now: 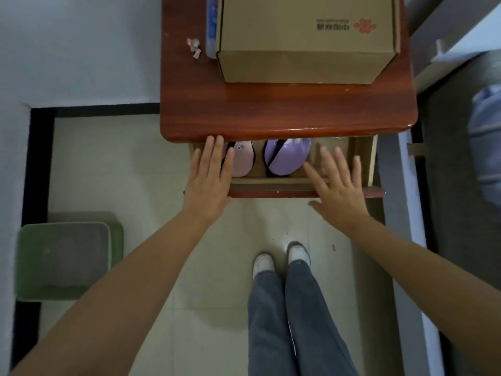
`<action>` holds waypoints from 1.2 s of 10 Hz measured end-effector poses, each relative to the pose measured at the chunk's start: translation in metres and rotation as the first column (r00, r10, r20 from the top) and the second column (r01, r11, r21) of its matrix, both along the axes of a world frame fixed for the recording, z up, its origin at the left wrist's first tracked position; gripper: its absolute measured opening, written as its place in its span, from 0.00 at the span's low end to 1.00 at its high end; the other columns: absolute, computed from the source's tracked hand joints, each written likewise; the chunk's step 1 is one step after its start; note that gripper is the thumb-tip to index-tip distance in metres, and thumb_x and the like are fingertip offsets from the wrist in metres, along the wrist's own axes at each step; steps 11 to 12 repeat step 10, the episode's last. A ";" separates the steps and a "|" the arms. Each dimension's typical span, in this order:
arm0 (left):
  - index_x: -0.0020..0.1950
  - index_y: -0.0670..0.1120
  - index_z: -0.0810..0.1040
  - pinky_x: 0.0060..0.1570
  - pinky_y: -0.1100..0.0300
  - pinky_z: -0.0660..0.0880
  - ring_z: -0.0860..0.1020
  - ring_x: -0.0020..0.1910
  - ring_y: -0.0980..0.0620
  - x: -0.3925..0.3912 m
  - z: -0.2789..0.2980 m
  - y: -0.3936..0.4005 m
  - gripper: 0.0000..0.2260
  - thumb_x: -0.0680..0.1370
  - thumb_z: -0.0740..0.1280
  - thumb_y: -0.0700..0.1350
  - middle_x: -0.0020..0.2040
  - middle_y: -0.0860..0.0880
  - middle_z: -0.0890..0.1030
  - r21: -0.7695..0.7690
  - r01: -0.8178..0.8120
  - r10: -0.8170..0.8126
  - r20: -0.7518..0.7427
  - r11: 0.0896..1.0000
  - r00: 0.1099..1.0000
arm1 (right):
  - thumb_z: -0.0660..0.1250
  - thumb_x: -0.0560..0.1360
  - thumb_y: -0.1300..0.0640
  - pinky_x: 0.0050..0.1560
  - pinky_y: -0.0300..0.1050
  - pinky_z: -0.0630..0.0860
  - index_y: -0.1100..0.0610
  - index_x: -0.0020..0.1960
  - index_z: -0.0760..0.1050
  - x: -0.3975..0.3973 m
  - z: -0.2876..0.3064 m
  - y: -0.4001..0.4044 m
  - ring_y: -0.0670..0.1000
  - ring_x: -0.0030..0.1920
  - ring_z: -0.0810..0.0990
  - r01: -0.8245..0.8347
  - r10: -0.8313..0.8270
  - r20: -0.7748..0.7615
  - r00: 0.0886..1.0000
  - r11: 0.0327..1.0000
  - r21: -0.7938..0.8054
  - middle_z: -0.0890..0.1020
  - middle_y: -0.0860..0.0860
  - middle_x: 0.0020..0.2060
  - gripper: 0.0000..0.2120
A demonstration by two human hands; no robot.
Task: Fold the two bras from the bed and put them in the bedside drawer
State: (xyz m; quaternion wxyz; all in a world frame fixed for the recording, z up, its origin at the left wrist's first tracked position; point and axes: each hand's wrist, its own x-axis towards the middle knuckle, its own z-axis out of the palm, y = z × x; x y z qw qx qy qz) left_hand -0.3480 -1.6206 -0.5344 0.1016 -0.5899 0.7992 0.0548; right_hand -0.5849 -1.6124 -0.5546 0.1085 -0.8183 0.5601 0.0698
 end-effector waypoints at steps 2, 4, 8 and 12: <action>0.66 0.30 0.60 0.65 0.36 0.58 0.62 0.66 0.27 0.006 0.015 -0.025 0.43 0.59 0.78 0.43 0.66 0.27 0.65 0.024 -0.013 0.014 -0.044 1.000 0.999 | 0.77 0.57 0.47 0.68 0.63 0.41 0.60 0.71 0.49 -0.017 0.019 -0.051 0.66 0.72 0.50 0.091 -0.091 -0.027 0.995 0.996 0.007 0.54 0.66 0.72 0.54; 0.66 0.34 0.64 0.63 0.33 0.63 0.64 0.66 0.29 -0.009 0.009 -0.053 0.33 0.65 0.74 0.36 0.66 0.29 0.69 -0.044 -0.125 0.119 -0.123 0.991 0.985 | 0.79 0.56 0.58 0.61 0.68 0.67 0.63 0.57 0.72 -0.014 0.017 -0.076 0.66 0.56 0.76 0.128 -0.122 0.041 0.992 0.975 -0.183 0.78 0.66 0.55 0.33; 0.72 0.41 0.50 0.72 0.42 0.50 0.51 0.74 0.39 -0.013 -0.005 -0.074 0.35 0.74 0.64 0.53 0.75 0.37 0.52 0.092 -0.072 0.077 -0.048 0.993 0.996 | 0.78 0.53 0.51 0.48 0.63 0.76 0.62 0.48 0.71 -0.002 0.021 -0.091 0.63 0.46 0.81 0.106 -0.125 -0.065 0.990 0.966 -0.234 0.82 0.63 0.45 0.29; 0.72 0.39 0.50 0.73 0.51 0.45 0.47 0.75 0.44 -0.020 0.007 -0.093 0.23 0.80 0.51 0.46 0.76 0.39 0.51 0.137 -0.304 0.334 -0.381 0.943 0.862 | 0.67 0.69 0.48 0.44 0.38 0.75 0.54 0.51 0.75 -0.020 0.088 -0.107 0.43 0.44 0.76 0.284 -0.407 0.670 0.621 0.913 0.292 0.80 0.52 0.48 0.14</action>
